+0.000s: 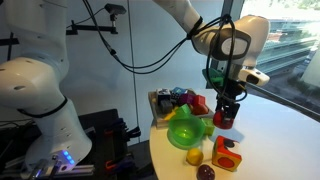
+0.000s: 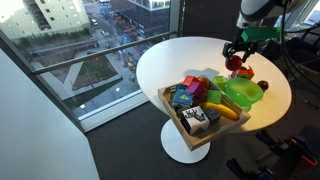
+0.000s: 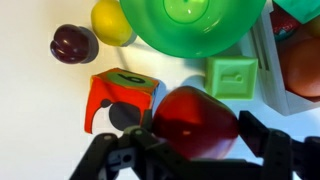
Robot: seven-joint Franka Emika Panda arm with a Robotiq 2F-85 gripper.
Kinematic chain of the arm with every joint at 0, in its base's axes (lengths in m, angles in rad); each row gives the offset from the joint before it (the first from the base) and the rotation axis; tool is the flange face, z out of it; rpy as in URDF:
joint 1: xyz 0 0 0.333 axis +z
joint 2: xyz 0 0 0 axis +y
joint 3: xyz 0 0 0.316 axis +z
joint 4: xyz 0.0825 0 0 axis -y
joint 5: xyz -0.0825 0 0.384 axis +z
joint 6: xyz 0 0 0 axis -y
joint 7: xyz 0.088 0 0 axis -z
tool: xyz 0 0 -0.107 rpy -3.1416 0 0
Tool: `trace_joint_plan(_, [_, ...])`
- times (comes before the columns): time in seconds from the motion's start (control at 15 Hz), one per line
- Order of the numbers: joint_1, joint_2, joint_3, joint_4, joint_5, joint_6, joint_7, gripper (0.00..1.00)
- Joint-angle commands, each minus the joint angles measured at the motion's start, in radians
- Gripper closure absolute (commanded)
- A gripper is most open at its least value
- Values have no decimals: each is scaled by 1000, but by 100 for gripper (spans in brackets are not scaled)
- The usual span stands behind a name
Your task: Pick up the red apple from the green bowl and put it on the table
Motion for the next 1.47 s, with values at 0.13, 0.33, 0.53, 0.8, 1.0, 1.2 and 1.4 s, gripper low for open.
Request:
trace_joint_plan(0.13, [20, 88, 7, 91, 10, -19, 40, 40])
trace_joint_plan(0.33, [30, 123, 4, 106, 2, -17, 47, 40])
trace_joint_plan(0.53, [35, 150, 0, 121, -3, -18, 50, 40])
trace_joint_plan(0.8, [32, 164, -5, 139, -3, -22, 49, 40])
trace_joint_plan(1.0, [30, 175, -8, 152, -2, -33, 52, 40])
trace_joint_plan(1.2, [26, 195, -14, 168, 1, -46, 54, 40])
trace_joint_plan(1.4, [24, 217, -19, 179, 0, -59, 58, 40])
